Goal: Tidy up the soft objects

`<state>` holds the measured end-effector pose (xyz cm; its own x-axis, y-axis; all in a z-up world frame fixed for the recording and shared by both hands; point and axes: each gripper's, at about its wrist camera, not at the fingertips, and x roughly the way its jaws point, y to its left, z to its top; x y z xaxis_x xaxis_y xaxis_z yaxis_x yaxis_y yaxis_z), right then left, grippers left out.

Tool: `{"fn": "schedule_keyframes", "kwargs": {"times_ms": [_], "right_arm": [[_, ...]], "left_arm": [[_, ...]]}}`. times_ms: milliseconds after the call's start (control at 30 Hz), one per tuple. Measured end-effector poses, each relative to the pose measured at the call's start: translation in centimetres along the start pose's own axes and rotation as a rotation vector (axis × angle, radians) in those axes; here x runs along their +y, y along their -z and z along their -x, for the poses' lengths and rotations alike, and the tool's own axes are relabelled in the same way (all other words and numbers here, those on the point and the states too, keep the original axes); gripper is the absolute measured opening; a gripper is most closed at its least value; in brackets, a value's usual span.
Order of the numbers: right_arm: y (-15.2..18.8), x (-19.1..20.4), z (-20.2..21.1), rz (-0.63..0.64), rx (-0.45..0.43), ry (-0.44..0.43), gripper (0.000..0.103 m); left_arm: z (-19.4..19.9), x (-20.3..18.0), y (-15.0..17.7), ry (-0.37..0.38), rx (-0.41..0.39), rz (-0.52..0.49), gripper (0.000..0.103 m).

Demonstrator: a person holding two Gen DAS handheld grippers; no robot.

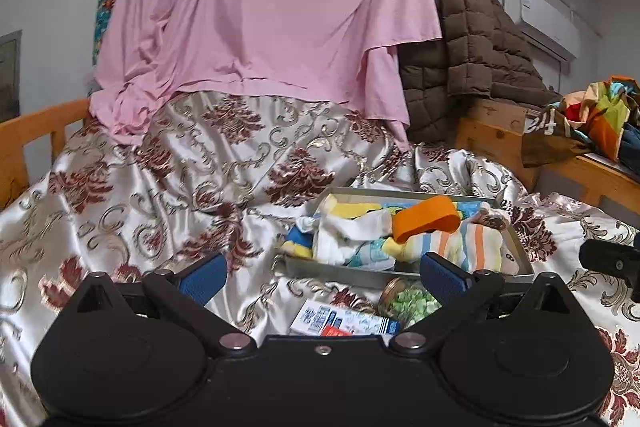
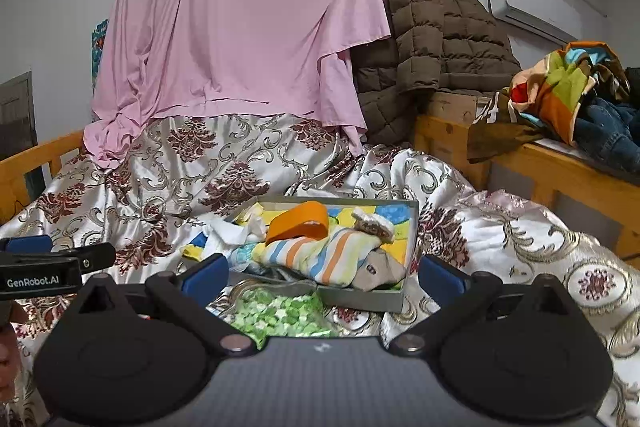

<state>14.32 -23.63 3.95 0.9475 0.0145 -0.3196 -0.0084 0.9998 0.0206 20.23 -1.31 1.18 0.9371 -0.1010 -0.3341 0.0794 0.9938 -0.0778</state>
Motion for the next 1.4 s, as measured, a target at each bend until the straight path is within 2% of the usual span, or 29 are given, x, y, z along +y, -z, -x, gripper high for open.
{"fn": "schedule_keyframes", "kwargs": {"times_ms": [200, 467, 633, 867, 1033, 1400], "right_arm": [[1.3, 0.6, 1.1, -0.01, 0.002, -0.004, 0.103], [2.8, 0.7, 1.7, -0.086, 0.002, 0.012, 0.103], [3.9, 1.4, 2.1, -0.051, 0.005, 0.021, 0.103], [5.8, 1.5, 2.3, -0.08, 0.018, 0.015, 0.103], [7.1, 2.0, 2.0, -0.067, 0.023, 0.011, 0.103], [7.8, 2.6, 2.5, -0.058, 0.0, -0.006, 0.103]], "left_arm": [[1.1, 0.3, 1.3, -0.044, -0.004, 0.0, 0.102], [2.2, 0.8, 2.9, -0.079, -0.002, 0.013, 0.102], [2.5, 0.9, 3.9, -0.098, 0.006, 0.018, 0.102], [3.1, 1.0, 5.2, -0.106, 0.019, 0.028, 0.102], [3.9, 1.2, 5.7, -0.093, 0.011, 0.076, 0.102], [5.6, 0.8, 6.8, -0.141, -0.02, 0.068, 0.102]]}}
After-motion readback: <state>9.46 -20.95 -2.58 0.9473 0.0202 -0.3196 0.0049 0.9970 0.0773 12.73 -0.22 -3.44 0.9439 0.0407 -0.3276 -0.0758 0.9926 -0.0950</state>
